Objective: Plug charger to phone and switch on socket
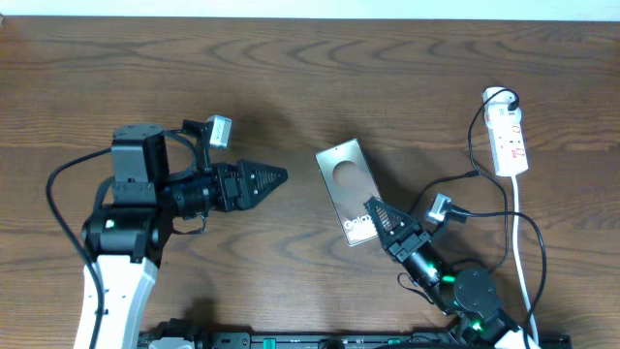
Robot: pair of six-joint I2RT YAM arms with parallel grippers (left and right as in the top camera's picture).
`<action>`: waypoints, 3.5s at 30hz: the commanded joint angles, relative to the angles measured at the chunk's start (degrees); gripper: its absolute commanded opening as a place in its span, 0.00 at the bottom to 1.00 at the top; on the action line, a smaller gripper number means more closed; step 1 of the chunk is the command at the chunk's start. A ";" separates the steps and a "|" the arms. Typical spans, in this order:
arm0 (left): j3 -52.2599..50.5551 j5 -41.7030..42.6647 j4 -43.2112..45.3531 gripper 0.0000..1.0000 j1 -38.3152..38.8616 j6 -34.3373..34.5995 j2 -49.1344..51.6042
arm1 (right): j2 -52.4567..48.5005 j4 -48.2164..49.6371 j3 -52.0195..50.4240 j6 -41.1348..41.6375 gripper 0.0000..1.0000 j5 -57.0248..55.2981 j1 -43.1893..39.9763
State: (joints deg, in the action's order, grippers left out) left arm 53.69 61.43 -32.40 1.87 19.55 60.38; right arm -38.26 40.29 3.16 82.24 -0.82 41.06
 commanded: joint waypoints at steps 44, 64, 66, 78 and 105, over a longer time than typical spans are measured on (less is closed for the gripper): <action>-0.02 2.86 26.71 0.58 9.53 27.56 13.57 | -33.40 26.75 14.67 -2.58 0.01 -0.09 -0.17; -0.02 -4.52 34.16 0.41 15.85 36.59 13.57 | -33.44 26.32 16.68 -0.90 0.01 2.47 0.28; -0.02 -4.52 34.47 0.40 15.85 36.72 13.57 | -33.44 26.32 16.68 -0.90 0.01 2.47 0.28; -0.02 -6.56 34.77 0.27 15.85 39.43 13.57 | -33.44 26.34 16.68 3.52 0.01 1.40 0.28; -0.02 -7.13 35.56 0.08 15.85 47.63 13.57 | -33.44 25.92 16.68 6.49 0.27 1.40 0.28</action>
State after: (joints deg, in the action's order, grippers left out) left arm 53.58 54.61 2.42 17.47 66.22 73.93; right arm -71.77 66.08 18.70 89.52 -0.60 41.10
